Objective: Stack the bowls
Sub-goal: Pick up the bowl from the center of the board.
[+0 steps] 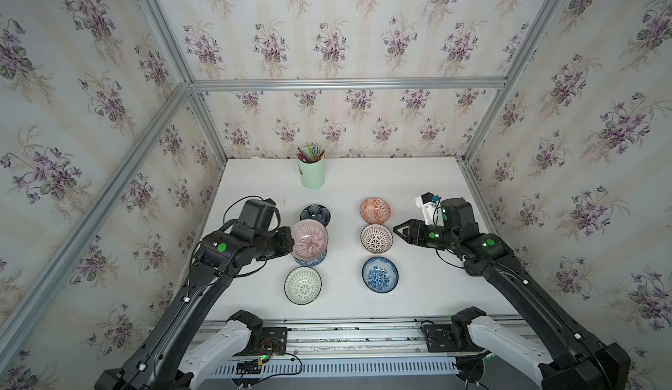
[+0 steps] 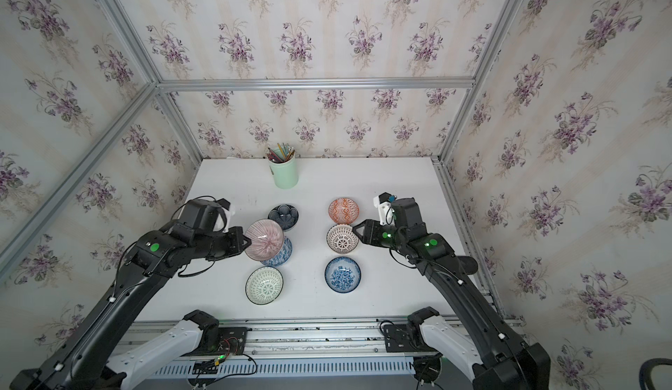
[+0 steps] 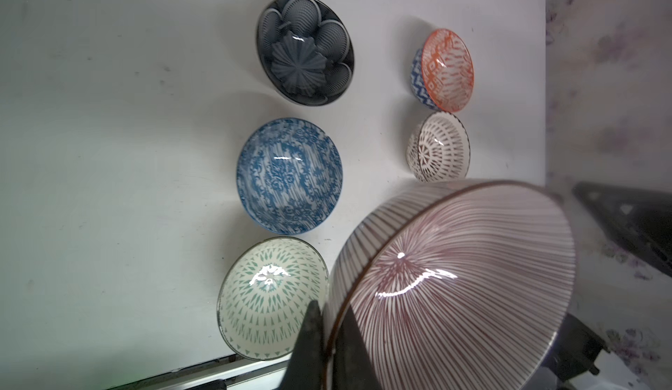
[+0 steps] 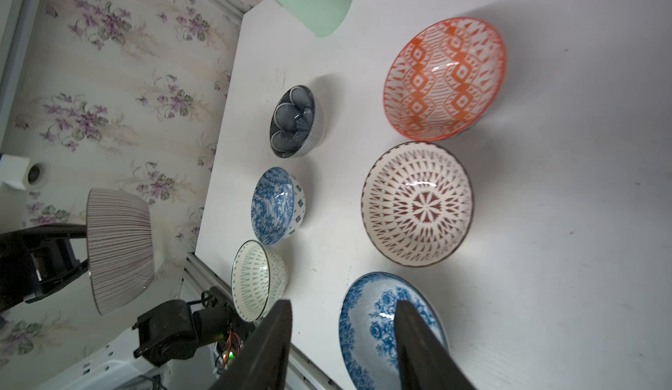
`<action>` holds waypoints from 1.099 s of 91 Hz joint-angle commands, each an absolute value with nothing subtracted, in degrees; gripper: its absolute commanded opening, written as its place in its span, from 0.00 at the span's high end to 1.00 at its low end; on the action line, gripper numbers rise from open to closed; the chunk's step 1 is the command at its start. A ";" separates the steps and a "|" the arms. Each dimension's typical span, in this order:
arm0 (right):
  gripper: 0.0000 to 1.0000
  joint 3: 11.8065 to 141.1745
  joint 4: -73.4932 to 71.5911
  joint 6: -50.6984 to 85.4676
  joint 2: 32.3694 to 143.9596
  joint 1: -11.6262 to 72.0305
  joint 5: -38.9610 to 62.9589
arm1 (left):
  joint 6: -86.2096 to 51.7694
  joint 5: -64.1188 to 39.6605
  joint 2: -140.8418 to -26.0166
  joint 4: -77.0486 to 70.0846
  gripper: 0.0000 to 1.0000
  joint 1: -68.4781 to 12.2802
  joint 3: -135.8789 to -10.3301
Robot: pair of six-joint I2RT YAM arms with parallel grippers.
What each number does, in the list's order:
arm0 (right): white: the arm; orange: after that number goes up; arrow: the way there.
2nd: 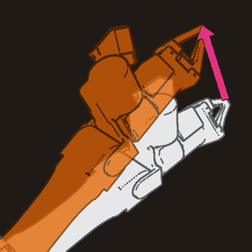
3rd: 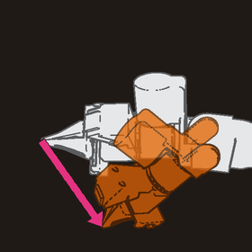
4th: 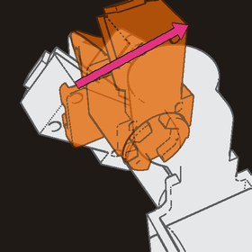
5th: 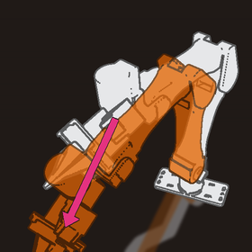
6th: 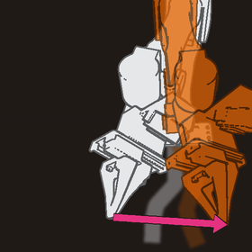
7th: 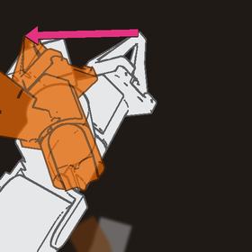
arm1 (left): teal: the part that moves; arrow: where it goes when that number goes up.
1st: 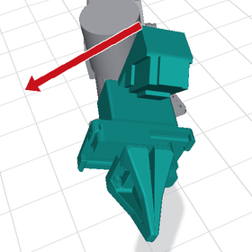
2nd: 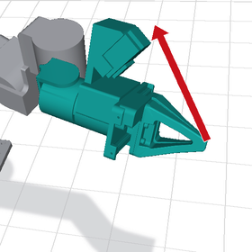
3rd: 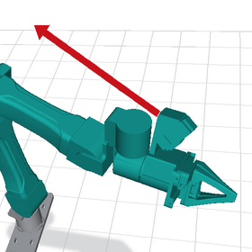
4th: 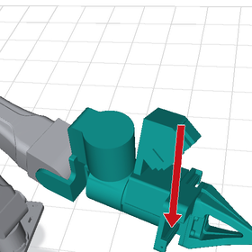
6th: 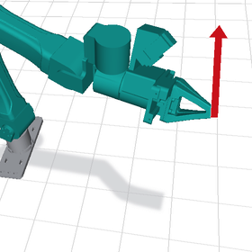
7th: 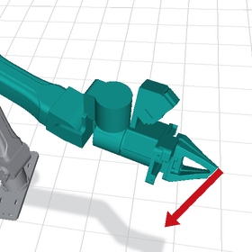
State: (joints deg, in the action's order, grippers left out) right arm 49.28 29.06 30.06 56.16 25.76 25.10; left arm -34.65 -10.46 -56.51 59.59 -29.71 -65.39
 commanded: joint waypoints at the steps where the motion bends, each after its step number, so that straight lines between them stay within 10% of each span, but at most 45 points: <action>1: 0.52 52.11 31.20 32.30 57.70 32.27 21.35 | -38.63 -2.73 -61.76 57.42 1.00 -38.51 -67.68; 60: 0.56 55.60 31.28 36.06 64.73 47.91 11.15 | -42.03 2.83 -80.42 54.03 1.00 -52.54 -74.98; 100: 0.83 56.73 32.56 36.08 69.76 50.78 6.21 | -42.45 2.64 -80.31 52.91 1.00 -52.67 -73.40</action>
State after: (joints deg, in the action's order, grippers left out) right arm 55.79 31.66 35.99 68.93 50.48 8.29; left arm -42.09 2.35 -80.40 55.09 -52.73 -73.52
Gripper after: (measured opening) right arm 0.206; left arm 0.087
